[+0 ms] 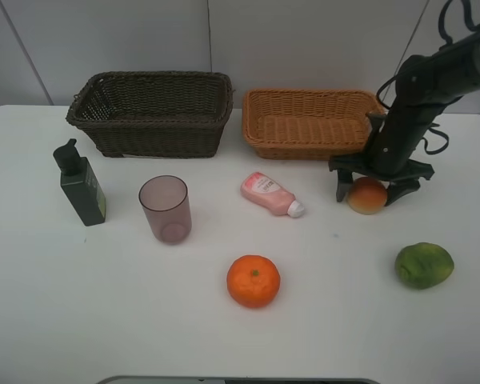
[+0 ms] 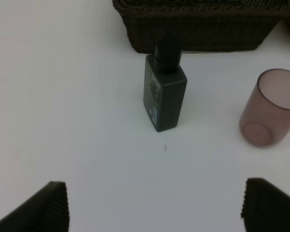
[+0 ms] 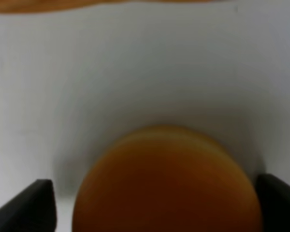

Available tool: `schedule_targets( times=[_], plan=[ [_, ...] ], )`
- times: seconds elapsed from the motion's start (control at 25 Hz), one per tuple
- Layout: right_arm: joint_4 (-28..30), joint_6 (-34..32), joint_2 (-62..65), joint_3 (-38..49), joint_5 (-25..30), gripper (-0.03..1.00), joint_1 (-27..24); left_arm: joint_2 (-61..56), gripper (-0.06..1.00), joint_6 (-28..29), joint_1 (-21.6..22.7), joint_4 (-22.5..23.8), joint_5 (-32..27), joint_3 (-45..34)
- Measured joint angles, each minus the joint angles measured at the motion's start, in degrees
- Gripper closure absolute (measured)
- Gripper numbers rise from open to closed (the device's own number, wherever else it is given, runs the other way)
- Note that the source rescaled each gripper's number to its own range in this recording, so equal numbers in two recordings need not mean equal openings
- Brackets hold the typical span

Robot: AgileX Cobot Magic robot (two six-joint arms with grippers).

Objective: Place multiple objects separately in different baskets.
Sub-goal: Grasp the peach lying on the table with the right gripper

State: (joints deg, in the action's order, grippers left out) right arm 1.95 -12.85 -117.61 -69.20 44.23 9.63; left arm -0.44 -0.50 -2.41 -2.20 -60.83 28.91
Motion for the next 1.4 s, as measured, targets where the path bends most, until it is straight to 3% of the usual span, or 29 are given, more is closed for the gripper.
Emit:
schedule_targets(
  times=[0.08, 0.12, 1.08, 1.4],
  plan=[
    [0.00, 0.00, -0.28, 0.00, 0.19, 0.82, 0.00, 0.00, 0.03, 0.00, 0.00, 0.00, 0.00, 0.00],
    [0.00, 0.00, -0.34, 0.00, 0.19, 0.97, 0.00, 0.00, 0.03, 0.00, 0.00, 0.00, 0.00, 0.00],
    [0.02, 0.00, -0.47, -0.19, 1.08, 0.97, 0.00, 0.00, 0.03, 0.00, 0.00, 0.00, 0.00, 0.00],
    [0.29, 0.00, 3.21, -5.57, 10.40, 0.97, 0.00, 0.00, 0.03, 0.00, 0.00, 0.00, 0.00, 0.00]
  ],
)
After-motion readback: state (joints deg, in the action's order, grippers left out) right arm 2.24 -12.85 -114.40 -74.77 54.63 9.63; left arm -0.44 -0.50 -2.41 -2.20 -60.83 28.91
